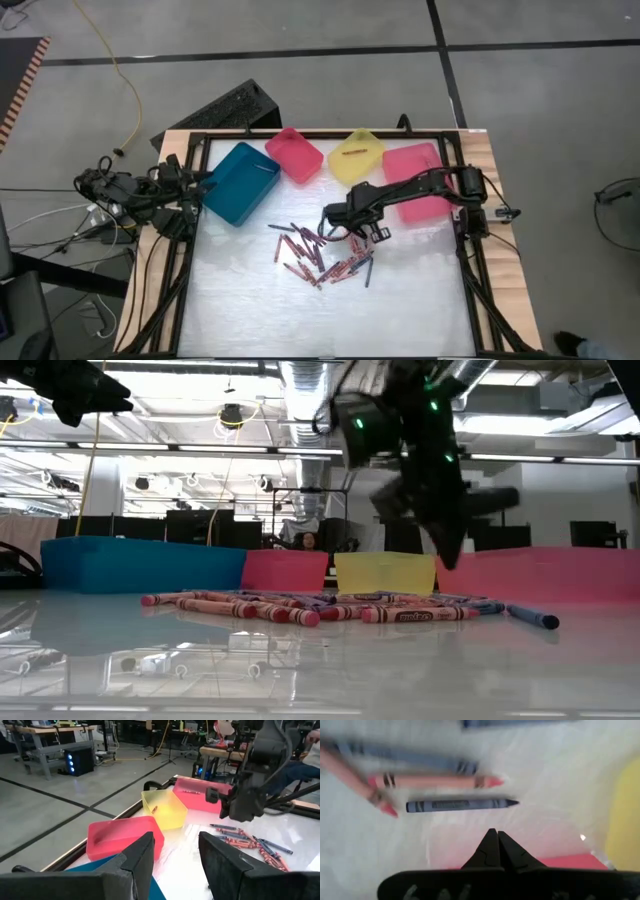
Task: Sort crayons
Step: Put the blue crayon into the blue bin
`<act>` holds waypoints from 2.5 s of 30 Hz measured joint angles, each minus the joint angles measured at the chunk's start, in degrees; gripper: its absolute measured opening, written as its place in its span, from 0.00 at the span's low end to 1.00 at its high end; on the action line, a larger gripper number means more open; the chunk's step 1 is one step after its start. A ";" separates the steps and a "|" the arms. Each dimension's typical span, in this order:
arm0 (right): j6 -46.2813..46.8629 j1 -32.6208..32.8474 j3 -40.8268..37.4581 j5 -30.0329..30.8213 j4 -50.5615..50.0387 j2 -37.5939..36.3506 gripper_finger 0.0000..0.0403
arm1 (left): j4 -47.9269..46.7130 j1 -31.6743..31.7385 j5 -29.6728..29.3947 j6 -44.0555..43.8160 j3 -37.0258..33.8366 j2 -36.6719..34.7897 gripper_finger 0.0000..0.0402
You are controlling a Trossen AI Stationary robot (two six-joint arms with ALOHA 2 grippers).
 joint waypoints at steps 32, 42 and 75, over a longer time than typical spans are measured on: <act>46.93 -5.97 -13.59 -10.07 14.43 -11.07 0.45 | -0.17 -0.02 0.90 -0.06 0.00 0.02 0.36; 47.93 -7.31 -20.11 -12.01 24.24 -10.91 0.45 | -0.17 -0.02 0.87 -0.16 0.00 0.02 0.36; 48.80 -5.06 -21.86 -8.43 27.09 -11.19 0.44 | -0.50 0.00 0.02 -1.06 0.00 0.02 0.36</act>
